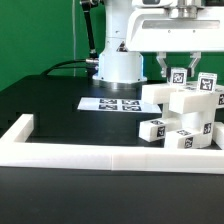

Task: Assemble chair

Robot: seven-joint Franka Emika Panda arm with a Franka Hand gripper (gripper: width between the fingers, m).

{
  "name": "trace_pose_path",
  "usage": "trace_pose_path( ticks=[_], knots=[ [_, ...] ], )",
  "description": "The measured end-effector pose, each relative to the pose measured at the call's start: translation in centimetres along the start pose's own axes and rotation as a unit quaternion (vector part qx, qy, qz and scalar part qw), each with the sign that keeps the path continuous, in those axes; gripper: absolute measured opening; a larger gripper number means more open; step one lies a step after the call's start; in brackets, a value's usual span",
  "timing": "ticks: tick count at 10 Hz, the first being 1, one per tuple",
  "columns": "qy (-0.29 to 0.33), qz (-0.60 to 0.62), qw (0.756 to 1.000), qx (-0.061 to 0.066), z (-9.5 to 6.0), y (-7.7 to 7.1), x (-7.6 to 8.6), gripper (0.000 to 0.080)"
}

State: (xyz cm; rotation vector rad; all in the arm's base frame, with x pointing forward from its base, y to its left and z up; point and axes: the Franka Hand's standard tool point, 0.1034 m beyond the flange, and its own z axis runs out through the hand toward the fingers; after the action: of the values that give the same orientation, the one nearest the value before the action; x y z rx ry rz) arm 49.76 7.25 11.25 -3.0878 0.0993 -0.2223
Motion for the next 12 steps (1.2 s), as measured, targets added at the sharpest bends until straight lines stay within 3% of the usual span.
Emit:
trace_pose_path(
  ticks=[6,12],
  knots=[
    [0.000,0.198,0.980,0.000,0.01,-0.01,-0.01,0.0288],
    [0.000,0.362,0.932,0.001,0.01,-0.02,0.01,0.0288]
  ],
)
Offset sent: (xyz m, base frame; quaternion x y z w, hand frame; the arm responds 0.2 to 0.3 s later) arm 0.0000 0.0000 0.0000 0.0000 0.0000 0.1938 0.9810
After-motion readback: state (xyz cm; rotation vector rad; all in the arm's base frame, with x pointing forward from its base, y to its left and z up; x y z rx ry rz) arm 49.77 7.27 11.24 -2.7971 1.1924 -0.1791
